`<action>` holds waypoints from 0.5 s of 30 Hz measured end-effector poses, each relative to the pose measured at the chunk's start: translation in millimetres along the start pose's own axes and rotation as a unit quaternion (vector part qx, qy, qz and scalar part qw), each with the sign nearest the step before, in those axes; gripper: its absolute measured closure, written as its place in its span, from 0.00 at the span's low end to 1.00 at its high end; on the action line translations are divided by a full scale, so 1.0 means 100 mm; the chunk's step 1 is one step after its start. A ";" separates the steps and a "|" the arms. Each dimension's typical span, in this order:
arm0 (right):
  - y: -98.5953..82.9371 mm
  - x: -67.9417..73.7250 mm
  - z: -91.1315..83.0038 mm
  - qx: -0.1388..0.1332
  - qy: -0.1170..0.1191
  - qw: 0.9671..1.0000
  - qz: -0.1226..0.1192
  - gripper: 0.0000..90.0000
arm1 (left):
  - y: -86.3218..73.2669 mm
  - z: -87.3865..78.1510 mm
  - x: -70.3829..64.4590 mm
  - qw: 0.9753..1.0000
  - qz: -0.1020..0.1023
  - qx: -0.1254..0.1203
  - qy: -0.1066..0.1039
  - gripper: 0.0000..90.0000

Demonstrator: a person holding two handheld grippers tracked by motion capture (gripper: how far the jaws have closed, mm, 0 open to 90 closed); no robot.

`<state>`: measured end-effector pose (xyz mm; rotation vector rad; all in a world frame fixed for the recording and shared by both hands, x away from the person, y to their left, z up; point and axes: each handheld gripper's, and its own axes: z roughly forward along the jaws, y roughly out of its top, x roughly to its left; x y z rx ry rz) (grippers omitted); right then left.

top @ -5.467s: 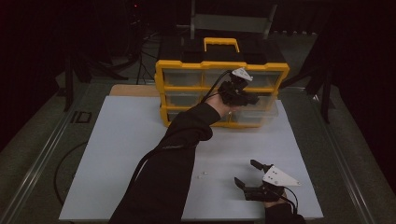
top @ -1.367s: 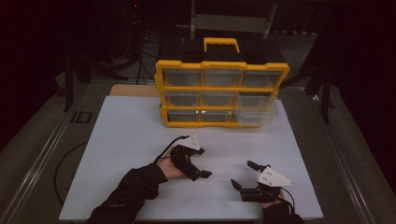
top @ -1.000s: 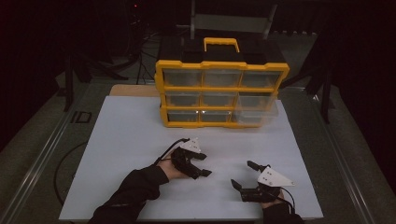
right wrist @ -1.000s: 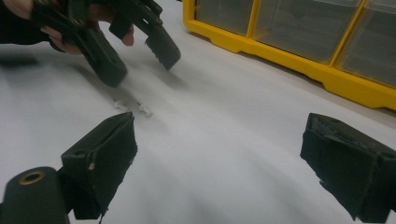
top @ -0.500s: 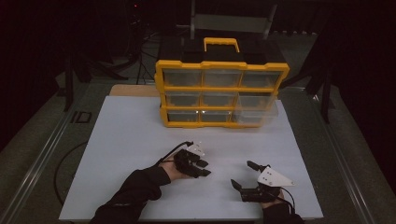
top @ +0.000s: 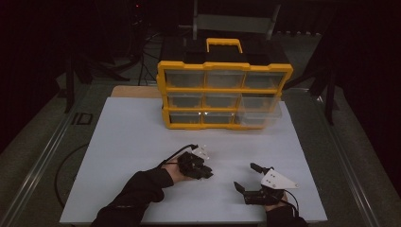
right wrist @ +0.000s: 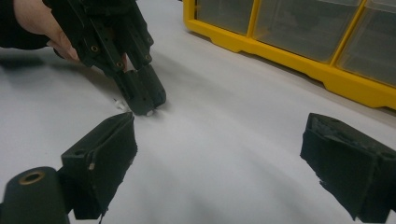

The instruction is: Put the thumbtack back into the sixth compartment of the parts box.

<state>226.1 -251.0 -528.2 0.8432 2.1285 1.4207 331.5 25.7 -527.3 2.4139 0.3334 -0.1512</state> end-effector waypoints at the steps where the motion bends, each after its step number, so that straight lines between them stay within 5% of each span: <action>1: 0.00 0.00 0.00 0.000 0.000 1.000 0.000 0.11 | 0.00 0.00 0.00 1.000 0.000 0.000 0.000 0.90; 15: 0.00 0.00 0.00 0.001 0.000 1.000 -0.002 0.11 | 0.03 0.01 0.03 1.000 -0.016 0.009 -0.006 0.94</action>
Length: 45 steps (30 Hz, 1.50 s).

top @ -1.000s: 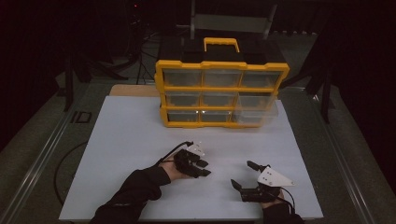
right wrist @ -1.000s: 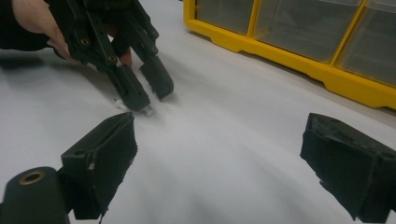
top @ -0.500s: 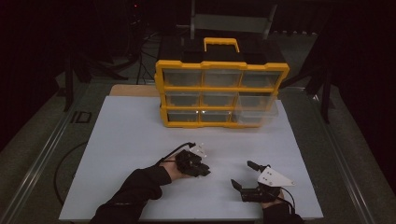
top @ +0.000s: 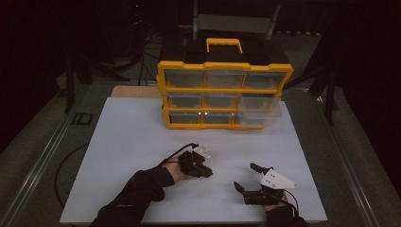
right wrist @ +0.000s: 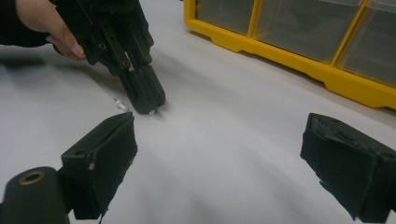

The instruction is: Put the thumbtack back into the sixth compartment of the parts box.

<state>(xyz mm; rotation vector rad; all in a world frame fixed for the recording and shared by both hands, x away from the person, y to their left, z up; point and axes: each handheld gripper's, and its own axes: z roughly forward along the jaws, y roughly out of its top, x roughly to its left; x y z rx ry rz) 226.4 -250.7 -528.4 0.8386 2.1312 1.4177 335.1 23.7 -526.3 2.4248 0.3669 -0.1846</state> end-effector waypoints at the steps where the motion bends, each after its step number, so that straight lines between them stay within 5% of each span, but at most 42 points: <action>1: 0.00 0.00 0.00 0.000 0.000 1.000 0.001 0.11 | 0.00 0.00 0.00 1.000 -0.002 -0.001 -0.001 0.94; 12: 0.00 0.00 -0.01 -0.002 0.000 1.000 0.002 0.11 | 0.10 -0.05 -0.03 1.000 0.006 -0.024 -0.007 0.94; 45: 0.01 0.00 -0.01 -0.004 -0.001 1.000 0.003 0.11 | 0.71 -0.65 -0.05 0.997 0.043 -0.058 0.025 0.94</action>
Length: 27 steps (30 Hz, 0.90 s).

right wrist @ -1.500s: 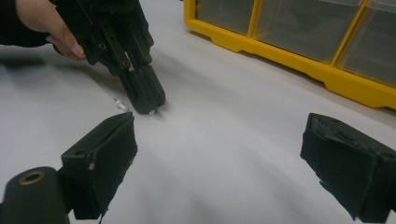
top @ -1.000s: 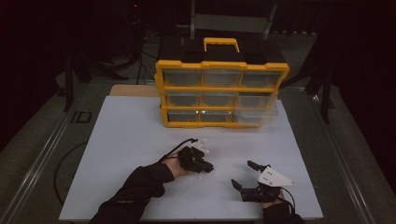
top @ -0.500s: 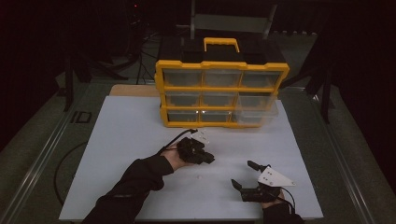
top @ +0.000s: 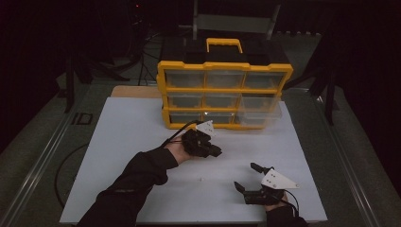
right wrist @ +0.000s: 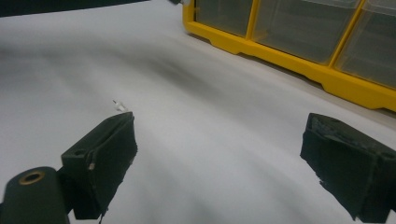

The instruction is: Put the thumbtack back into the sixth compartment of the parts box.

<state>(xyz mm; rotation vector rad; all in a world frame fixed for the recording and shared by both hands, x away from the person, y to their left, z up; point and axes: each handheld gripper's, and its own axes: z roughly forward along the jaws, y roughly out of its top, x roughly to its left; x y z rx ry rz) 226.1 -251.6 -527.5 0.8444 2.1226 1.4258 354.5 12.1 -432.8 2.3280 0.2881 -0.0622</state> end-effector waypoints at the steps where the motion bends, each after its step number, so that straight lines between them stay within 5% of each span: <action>1: 0.00 0.00 0.00 0.000 0.000 1.000 0.000 0.11 | 0.02 -0.01 0.00 1.000 -0.001 -0.002 -0.002 0.94; 27: 0.00 0.00 0.00 -0.002 0.000 1.000 0.002 0.11 | 0.54 -0.28 0.10 0.999 0.013 -0.044 0.011 0.94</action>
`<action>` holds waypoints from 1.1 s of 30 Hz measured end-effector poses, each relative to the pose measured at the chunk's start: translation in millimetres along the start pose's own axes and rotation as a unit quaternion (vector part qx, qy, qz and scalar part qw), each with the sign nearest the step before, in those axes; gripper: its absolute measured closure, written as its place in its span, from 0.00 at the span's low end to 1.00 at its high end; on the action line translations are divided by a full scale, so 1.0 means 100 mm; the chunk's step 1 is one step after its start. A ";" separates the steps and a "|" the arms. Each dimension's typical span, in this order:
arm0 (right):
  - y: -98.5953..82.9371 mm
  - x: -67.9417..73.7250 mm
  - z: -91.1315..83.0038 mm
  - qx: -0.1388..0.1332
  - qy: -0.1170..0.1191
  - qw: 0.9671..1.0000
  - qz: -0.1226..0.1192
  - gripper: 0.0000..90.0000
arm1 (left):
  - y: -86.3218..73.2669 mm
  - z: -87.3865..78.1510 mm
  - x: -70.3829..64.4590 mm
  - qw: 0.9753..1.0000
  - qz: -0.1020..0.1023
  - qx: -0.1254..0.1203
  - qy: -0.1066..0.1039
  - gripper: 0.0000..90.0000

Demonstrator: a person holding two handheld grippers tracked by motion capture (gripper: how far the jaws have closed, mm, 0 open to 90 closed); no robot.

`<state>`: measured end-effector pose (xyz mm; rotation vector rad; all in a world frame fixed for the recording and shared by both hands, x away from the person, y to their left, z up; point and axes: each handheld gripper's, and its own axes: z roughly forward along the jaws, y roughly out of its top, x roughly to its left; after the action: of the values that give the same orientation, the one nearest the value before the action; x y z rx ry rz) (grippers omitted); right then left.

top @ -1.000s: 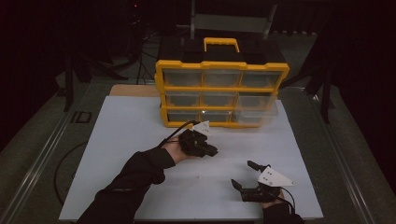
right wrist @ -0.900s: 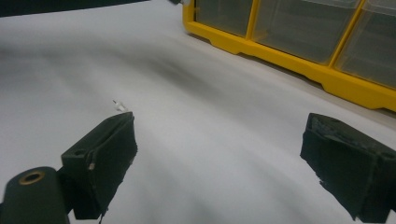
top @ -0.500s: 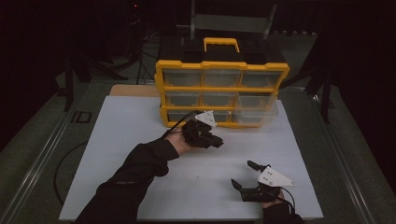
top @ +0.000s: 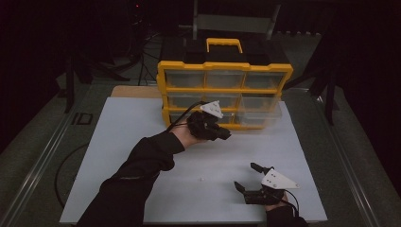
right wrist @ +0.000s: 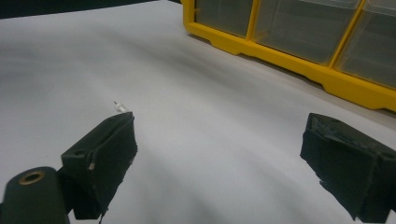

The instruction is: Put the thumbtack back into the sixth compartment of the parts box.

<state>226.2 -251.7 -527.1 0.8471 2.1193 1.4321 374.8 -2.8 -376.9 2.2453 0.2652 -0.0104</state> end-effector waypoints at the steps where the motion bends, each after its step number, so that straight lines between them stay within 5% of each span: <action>1: 0.00 0.00 0.00 0.000 0.000 1.000 0.001 0.11 | 0.04 -0.01 0.01 1.000 0.003 -0.001 0.000 0.94; 33: 0.00 0.00 0.00 -0.001 0.002 1.000 0.000 0.11 | 0.80 0.00 0.19 0.998 0.001 -0.056 0.010 0.94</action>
<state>226.5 -251.8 -527.1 0.8436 2.1198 1.4374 409.3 -48.1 -317.0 2.1352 0.2666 0.0276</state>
